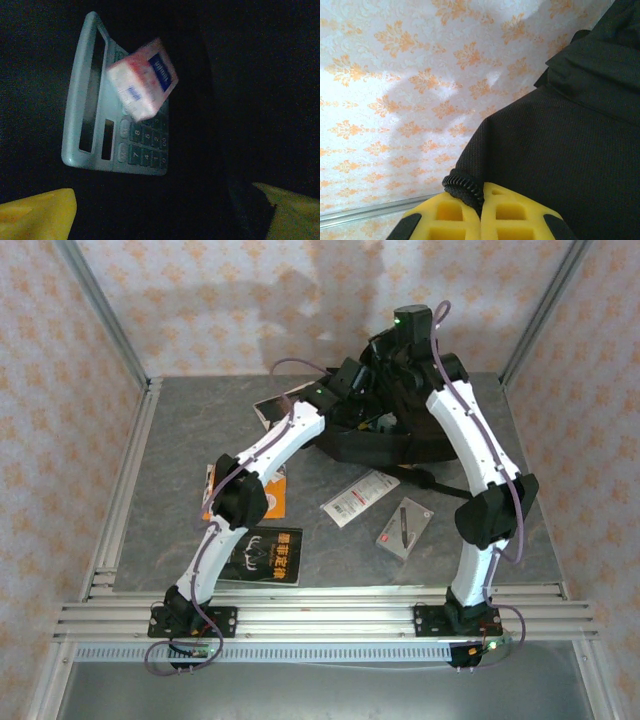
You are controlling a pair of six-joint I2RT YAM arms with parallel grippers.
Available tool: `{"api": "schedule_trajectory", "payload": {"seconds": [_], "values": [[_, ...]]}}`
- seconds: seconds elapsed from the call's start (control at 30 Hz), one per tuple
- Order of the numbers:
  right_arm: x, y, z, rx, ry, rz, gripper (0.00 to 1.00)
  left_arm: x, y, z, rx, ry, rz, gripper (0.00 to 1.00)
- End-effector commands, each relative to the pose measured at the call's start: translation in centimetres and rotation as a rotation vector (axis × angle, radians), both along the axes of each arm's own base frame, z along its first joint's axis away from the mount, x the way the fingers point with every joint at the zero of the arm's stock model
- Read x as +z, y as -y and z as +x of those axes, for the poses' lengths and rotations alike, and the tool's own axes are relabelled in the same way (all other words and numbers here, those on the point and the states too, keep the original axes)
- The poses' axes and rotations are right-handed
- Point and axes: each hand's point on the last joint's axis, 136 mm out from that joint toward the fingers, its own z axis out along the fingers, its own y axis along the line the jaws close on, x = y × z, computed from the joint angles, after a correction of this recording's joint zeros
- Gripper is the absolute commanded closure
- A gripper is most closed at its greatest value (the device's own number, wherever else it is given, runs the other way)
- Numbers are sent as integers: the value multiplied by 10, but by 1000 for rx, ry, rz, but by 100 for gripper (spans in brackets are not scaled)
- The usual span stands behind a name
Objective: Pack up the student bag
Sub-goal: Place the personal item in the student bag, then close the student bag at the top-center of the table.
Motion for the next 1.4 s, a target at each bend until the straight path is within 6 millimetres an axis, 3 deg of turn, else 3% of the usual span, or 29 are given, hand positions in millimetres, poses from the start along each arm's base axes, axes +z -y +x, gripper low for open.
{"api": "schedule_trajectory", "payload": {"seconds": [0.0, 0.33, 0.53, 0.7, 0.87, 1.0, 1.07, 1.23, 1.37], "values": [[65, 15, 3, -35, 187, 12, 100, 53, -3, -2, -42, 109, -40, 11], [90, 103, 22, -197, 244, -112, 100, 130, -51, -34, -83, 289, 51, 13], [104, 127, 31, -213, 266, -235, 100, 132, -80, -44, -47, 287, 110, 14], [91, 125, 36, -158, 229, -324, 100, 117, -122, -49, 34, 250, 186, 14], [63, 117, 42, -86, 167, -361, 100, 113, -169, -63, 73, 231, 254, 12], [44, 98, 48, -9, 138, -350, 100, 119, -157, -77, -35, 260, 160, 11], [40, 79, 49, 59, 152, -362, 100, 121, -156, -82, -36, 254, 135, 11], [29, 9, 44, 314, 219, -439, 100, 141, -138, -85, -73, 284, 15, 10], [14, -33, 34, 457, 234, -471, 100, 142, -146, -83, -29, 275, 53, 10]]}}
